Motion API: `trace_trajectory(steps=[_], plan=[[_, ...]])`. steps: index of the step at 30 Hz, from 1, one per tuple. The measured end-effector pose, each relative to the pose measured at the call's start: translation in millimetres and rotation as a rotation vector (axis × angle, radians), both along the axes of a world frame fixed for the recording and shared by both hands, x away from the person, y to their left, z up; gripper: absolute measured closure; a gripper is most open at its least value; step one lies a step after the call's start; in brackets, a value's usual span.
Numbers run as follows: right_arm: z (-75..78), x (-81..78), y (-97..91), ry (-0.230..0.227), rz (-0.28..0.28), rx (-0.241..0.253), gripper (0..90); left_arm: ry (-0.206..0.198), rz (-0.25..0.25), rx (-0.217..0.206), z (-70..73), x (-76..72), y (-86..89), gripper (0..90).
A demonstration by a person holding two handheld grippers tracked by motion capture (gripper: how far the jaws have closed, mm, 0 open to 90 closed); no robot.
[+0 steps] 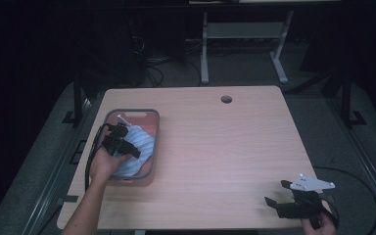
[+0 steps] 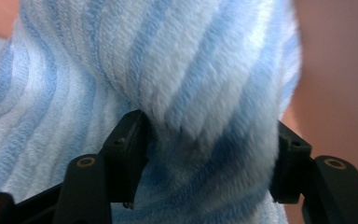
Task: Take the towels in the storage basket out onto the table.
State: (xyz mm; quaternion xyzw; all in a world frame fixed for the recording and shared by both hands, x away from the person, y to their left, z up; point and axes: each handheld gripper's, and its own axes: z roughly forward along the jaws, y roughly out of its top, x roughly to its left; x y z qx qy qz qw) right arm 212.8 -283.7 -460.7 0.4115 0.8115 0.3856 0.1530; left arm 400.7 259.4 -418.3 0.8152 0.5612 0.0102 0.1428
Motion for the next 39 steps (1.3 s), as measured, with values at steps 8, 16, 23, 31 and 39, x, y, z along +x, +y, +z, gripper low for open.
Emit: trace_trajectory(steps=[8,16,23,31,39], plan=[[0.2,-0.3,0.7,0.002,-0.003,0.004,14.0,0.005,-0.028,0.092,-4.6,1.9,-7.6,55.5],[0.4,-0.8,-0.7,-0.001,-0.005,0.005,14.0,0.004,-0.024,0.08,-3.1,1.9,-3.8,66.8],[0.0,-0.7,-0.8,0.0,-0.012,0.006,14.0,-0.044,0.003,-0.011,10.4,-5.8,8.7,69.8],[0.6,-1.0,-0.8,-0.007,-0.018,-0.001,14.0,-0.108,0.003,-0.145,29.6,-19.8,22.7,69.7],[0.1,0.6,-1.2,-0.003,-0.017,0.0,14.0,-0.157,0.016,-0.245,44.7,-28.4,35.6,69.6]])
